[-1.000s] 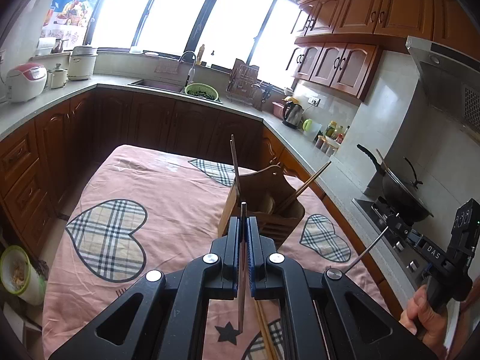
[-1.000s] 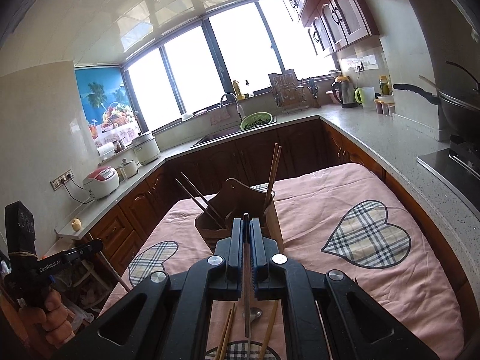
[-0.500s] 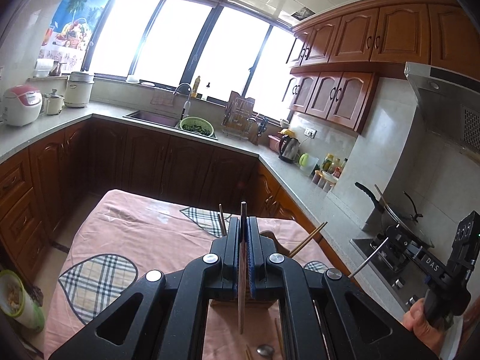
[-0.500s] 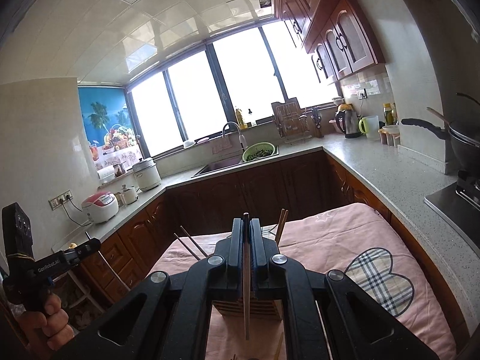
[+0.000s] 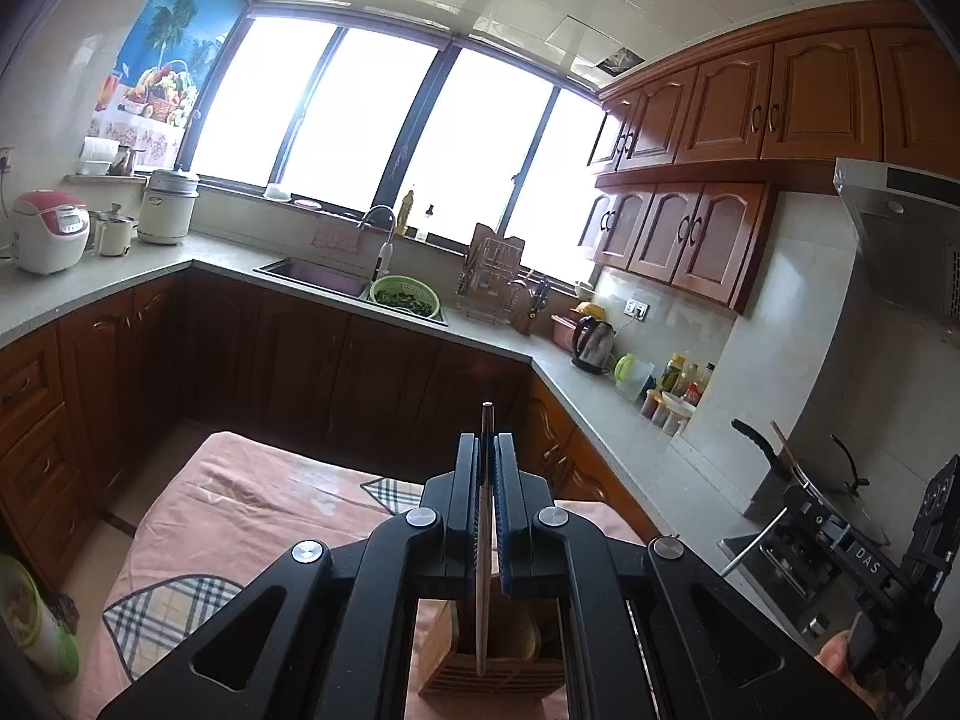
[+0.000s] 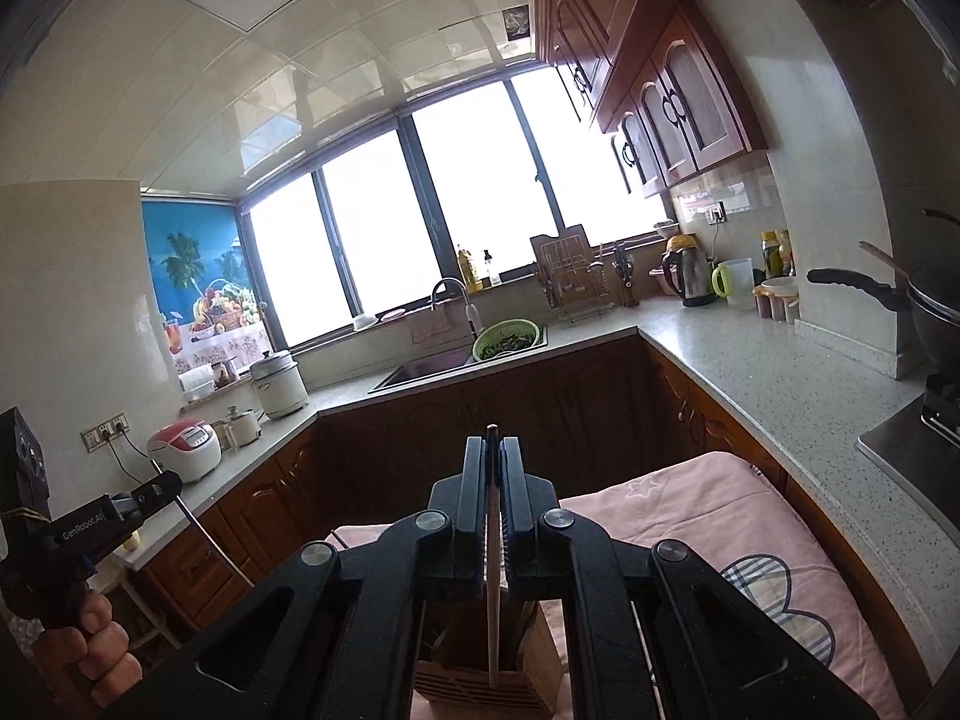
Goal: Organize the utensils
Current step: 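Lift both held chopsticks and carry them over the wooden holder with both tools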
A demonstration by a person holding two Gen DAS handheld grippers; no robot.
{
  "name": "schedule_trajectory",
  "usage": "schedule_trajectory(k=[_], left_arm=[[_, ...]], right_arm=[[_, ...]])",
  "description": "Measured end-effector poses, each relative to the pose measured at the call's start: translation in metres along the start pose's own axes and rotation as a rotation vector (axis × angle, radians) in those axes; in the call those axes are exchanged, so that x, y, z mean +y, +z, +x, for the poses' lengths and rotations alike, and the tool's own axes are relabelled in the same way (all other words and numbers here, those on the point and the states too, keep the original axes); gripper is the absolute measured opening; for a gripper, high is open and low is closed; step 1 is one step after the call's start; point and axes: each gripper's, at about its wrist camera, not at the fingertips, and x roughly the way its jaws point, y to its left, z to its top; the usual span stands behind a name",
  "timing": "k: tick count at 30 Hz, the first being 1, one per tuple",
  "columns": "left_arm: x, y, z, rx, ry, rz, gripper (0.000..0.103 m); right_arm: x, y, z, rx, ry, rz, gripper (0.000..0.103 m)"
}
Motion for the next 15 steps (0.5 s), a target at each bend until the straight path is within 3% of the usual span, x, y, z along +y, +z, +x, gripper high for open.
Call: schedule_trajectory(k=[6, 15], left_arm=[[0.001, -0.008, 0.036, -0.009, 0.025, -0.029, 0.003], [0.001, -0.032, 0.093, 0.05, 0.048, -0.039, 0.003]], right_arm=[[-0.006, -0.001, 0.024, 0.003, -0.009, 0.016, 0.004], [-0.017, -0.029, 0.053, 0.049, -0.036, 0.03, 0.004]])
